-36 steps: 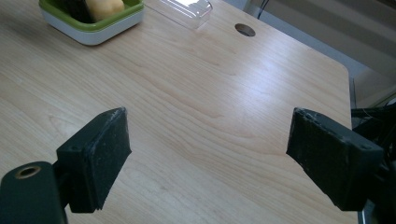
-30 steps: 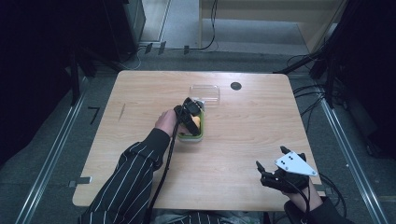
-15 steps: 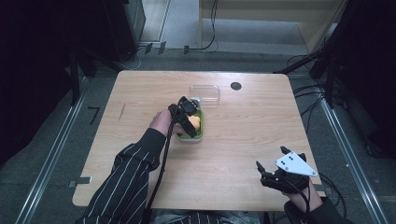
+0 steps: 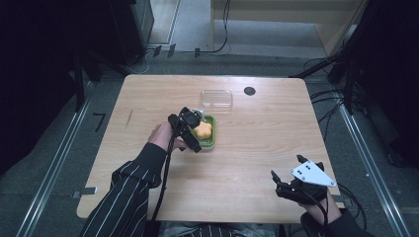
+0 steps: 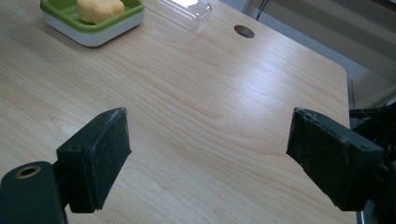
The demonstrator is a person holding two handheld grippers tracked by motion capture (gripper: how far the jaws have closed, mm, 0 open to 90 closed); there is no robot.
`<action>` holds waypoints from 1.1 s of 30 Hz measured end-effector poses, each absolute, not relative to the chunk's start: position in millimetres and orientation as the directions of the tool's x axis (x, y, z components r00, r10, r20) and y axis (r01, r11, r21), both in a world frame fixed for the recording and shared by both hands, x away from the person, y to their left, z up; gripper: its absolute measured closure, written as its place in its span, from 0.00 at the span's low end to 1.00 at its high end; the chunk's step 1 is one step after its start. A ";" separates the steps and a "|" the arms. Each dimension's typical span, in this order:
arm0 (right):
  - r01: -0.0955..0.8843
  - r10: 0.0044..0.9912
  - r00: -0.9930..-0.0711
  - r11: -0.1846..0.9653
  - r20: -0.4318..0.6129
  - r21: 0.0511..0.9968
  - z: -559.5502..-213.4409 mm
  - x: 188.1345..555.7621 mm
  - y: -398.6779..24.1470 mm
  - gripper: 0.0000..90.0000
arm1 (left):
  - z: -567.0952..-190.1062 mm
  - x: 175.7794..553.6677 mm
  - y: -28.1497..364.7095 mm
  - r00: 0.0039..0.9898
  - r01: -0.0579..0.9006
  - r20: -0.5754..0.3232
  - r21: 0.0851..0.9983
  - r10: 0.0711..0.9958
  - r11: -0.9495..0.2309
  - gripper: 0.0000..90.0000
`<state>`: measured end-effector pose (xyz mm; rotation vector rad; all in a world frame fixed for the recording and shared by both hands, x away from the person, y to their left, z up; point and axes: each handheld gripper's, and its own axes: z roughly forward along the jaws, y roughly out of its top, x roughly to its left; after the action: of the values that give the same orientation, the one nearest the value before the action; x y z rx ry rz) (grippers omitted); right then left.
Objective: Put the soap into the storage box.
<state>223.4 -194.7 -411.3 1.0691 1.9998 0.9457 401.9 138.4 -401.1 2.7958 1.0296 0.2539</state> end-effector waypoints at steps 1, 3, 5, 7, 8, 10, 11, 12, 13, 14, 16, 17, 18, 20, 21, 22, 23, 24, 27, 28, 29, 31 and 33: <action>0.386 0.872 -0.438 0.401 -0.217 0.831 -411.3 223.3 -194.7 0.15 | -400.3 399.6 140.7 0.750 0.629 0.104 0.198 0.654 -0.752 0.00; 0.385 0.872 -0.439 0.400 -0.217 0.831 -411.2 223.2 -194.7 0.15 | -399.0 395.1 144.4 0.744 0.633 0.104 0.209 0.660 -0.746 0.00; 0.385 0.872 -0.439 0.400 -0.217 0.832 -411.2 223.2 -194.6 0.15 | -397.7 389.8 148.1 0.739 0.638 0.103 0.212 0.666 -0.740 0.00; 0.385 0.872 -0.439 0.401 -0.217 0.831 -411.2 223.2 -194.6 0.15 | -396.3 384.2 151.7 0.738 0.639 0.104 0.212 0.667 -0.739 0.00; 0.385 0.872 -0.438 0.400 -0.217 0.832 -411.1 223.1 -194.5 0.15 | -395.7 380.7 153.8 0.739 0.638 0.103 0.211 0.666 -0.740 0.00; 0.384 0.872 -0.439 0.401 -0.218 0.832 -411.1 223.2 -194.5 0.15 | -395.9 375.6 156.3 0.737 0.642 0.095 0.210 0.669 -0.738 0.00; 0.384 0.872 -0.439 0.401 -0.218 0.832 -411.1 223.2 -194.5 0.15 | -396.4 372.6 157.6 0.735 0.644 0.096 0.207 0.671 -0.736 0.00; 0.384 0.872 -0.439 0.401 -0.218 0.832 -411.1 223.2 -194.5 0.15 | -397.4 369.8 158.8 0.736 0.645 0.093 0.204 0.671 -0.736 0.00; 0.384 0.872 -0.439 0.401 -0.218 0.832 -411.1 223.2 -194.5 0.15 | -398.4 366.8 159.7 0.738 0.645 0.091 0.198 0.669 -0.738 0.00; 0.384 0.872 -0.440 0.401 -0.217 0.831 -411.2 223.2 -194.5 0.15 | -399.6 363.1 160.6 0.737 0.646 0.091 0.194 0.669 -0.738 0.00; 0.385 0.872 -0.439 0.400 -0.217 0.832 -411.1 223.1 -194.5 0.15 | -401.4 358.5 162.3 0.738 0.648 0.087 0.186 0.669 -0.739 0.00; 0.386 0.873 -0.438 0.400 -0.216 0.832 -411.1 223.0 -194.5 0.15 | -402.4 355.6 163.4 0.737 0.648 0.088 0.188 0.670 -0.738 0.00; 0.387 0.873 -0.437 0.398 -0.215 0.832 -411.1 222.9 -194.4 0.15 | -403.7 352.4 164.3 0.733 0.652 0.083 0.193 0.675 -0.733 0.00; 0.387 0.874 -0.436 0.398 -0.216 0.832 -411.1 223.0 -194.6 0.15 | -404.7 346.5 167.3 0.734 0.654 0.084 0.184 0.674 -0.734 0.00; 0.387 0.873 -0.437 0.399 -0.215 0.831 -411.1 222.9 -194.4 0.15 | -405.8 342.4 169.4 0.731 0.656 0.082 0.186 0.677 -0.731 0.00; 0.387 0.873 -0.437 0.398 -0.215 0.832 -411.0 222.8 -194.5 0.15 | -406.7 339.9 170.7 0.733 0.656 0.080 0.181 0.676 -0.733 0.00; 0.387 0.874 -0.436 0.398 -0.215 0.832 -411.1 222.9 -194.6 0.15 | -408.0 336.5 172.2 0.732 0.658 0.078 0.177 0.677 -0.732 0.00; 0.386 0.873 -0.438 0.399 -0.215 0.832 -411.1 223.1 -194.7 0.15 | -408.9 333.7 174.2 0.731 0.660 0.074 0.176 0.678 -0.731 0.00; 0.386 0.873 -0.437 0.398 -0.214 0.832 -411.1 222.9 -194.5 0.15 | -412.3 326.0 180.0 0.723 0.672 0.066 0.166 0.688 -0.722 0.00; 0.386 0.874 -0.436 0.398 -0.215 0.832 -411.1 223.0 -194.5 0.15 | -413.5 323.7 182.2 0.723 0.672 0.064 0.162 0.688 -0.722 0.00; 0.387 0.873 -0.437 0.398 -0.215 0.832 -411.1 223.0 -194.5 0.15 | -414.8 321.2 184.2 0.721 0.676 0.061 0.162 0.690 -0.719 0.00; 0.387 0.874 -0.437 0.398 -0.215 0.832 -411.1 222.9 -194.3 0.15 | -416.8 316.6 188.2 0.716 0.682 0.055 0.157 0.696 -0.714 0.00; 0.386 0.873 -0.438 0.399 -0.215 0.832 -411.1 223.0 -194.4 0.15 | -419.6 312.1 192.2 0.711 0.689 0.050 0.152 0.701 -0.709 0.00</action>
<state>223.0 -194.4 -411.1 1.0721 1.9989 0.9473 312.1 192.2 -419.6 2.7923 1.1388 0.1569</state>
